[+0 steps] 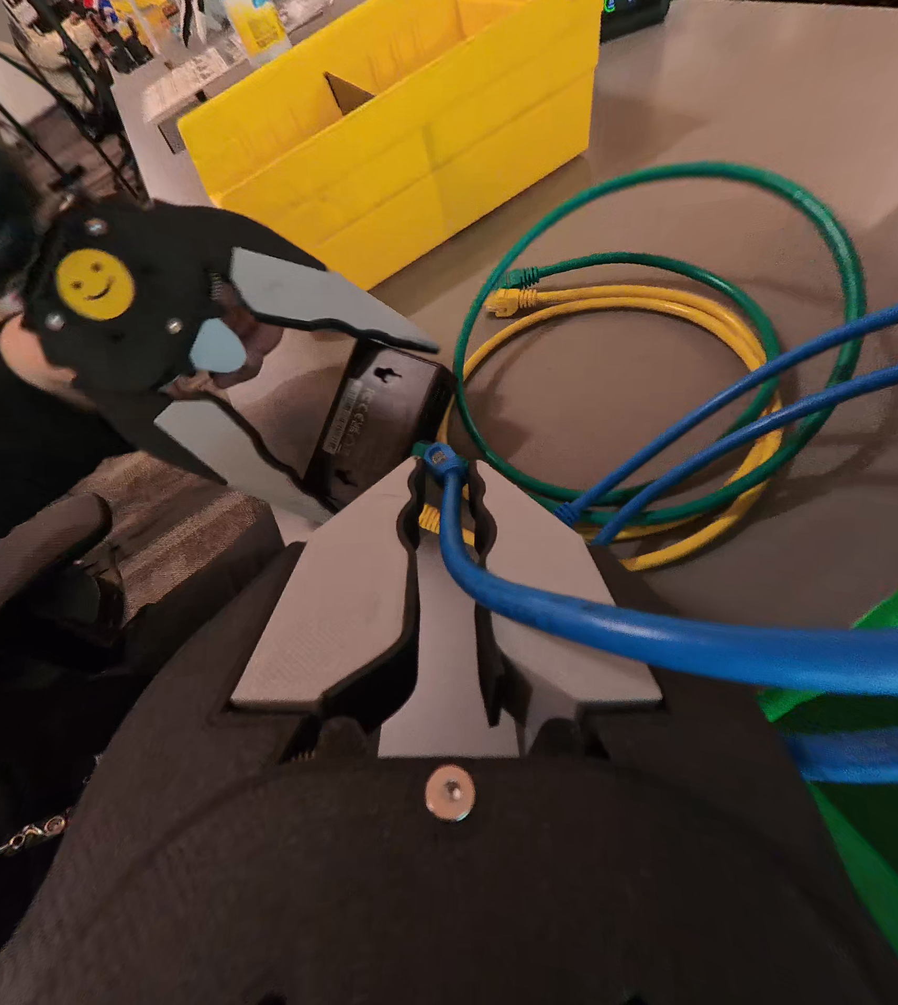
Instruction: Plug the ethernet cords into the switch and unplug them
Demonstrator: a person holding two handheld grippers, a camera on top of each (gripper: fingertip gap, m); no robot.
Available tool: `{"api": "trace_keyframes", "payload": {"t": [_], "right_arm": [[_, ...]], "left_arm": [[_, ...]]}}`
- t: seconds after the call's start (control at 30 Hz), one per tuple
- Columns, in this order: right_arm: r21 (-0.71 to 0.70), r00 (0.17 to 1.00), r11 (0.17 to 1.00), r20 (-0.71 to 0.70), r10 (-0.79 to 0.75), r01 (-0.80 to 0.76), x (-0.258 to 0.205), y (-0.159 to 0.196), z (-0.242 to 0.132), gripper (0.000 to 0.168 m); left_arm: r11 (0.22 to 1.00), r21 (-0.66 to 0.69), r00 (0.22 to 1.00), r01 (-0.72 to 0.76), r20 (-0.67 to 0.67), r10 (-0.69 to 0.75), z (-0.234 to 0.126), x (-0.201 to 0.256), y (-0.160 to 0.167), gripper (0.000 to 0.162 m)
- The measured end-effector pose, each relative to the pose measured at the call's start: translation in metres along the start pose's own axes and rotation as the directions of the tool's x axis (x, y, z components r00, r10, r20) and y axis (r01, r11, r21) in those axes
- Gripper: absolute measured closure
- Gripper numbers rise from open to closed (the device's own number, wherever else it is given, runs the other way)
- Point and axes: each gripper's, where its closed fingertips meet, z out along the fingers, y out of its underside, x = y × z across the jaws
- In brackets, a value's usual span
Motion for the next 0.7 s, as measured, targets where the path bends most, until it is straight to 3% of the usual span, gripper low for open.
{"api": "trace_keyframes", "payload": {"t": [0.1,0.2,0.27,0.43,0.47,0.5,0.57,0.6,0.63,0.7], "right_arm": [[0.075,1.000,0.997,0.010,0.030,-0.030,0.001,-0.007,0.005,0.156],[0.179,0.999,0.983,-0.008,0.044,-0.042,0.006,-0.022,0.004,0.156],[0.188,0.999,0.981,0.021,0.044,-0.047,0.001,-0.023,0.009,0.156],[0.257,0.998,0.964,-0.045,-0.050,0.060,-0.004,-0.040,0.028,0.156],[0.273,0.997,0.960,-0.042,-0.058,0.067,-0.006,-0.047,0.032,0.156],[0.278,0.998,0.958,-0.025,-0.063,0.067,-0.009,-0.054,0.037,0.157],[0.235,0.993,0.970,0.086,-0.081,0.059,-0.025,-0.060,0.054,0.157],[0.195,0.994,0.979,0.076,-0.080,0.064,-0.021,-0.061,0.062,0.156],[0.170,0.996,0.982,0.018,-0.091,0.086,-0.012,-0.062,0.067,0.157],[0.181,0.992,0.976,-0.041,-0.119,0.125,-0.003,-0.067,0.068,0.157]], "left_arm": [[0.950,0.018,0.927,-0.312,0.224,0.300,-0.011,-0.005,-0.014,0.060],[0.770,-0.001,0.690,-0.638,0.442,0.573,-0.021,0.001,-0.028,0.063],[0.685,-0.048,0.561,-0.727,0.534,0.633,-0.025,0.002,-0.029,0.063],[0.639,-0.033,0.500,-0.768,0.592,0.632,-0.026,0.001,-0.028,0.065],[0.616,-0.041,0.496,-0.787,0.552,0.670,-0.022,0.008,-0.021,0.115],[0.556,-0.070,0.422,-0.828,0.576,0.700,-0.023,0.011,-0.020,0.162],[0.435,-0.178,0.196,-0.883,0.702,0.685,-0.027,0.007,-0.026,0.162],[0.444,-0.185,0.173,-0.877,0.739,0.651,-0.031,0.004,-0.029,0.162],[0.498,-0.165,0.236,-0.852,0.727,0.645,-0.028,0.000,-0.024,0.162],[0.649,-0.081,0.442,-0.756,0.669,0.598,-0.022,-0.005,-0.013,0.162]]}}
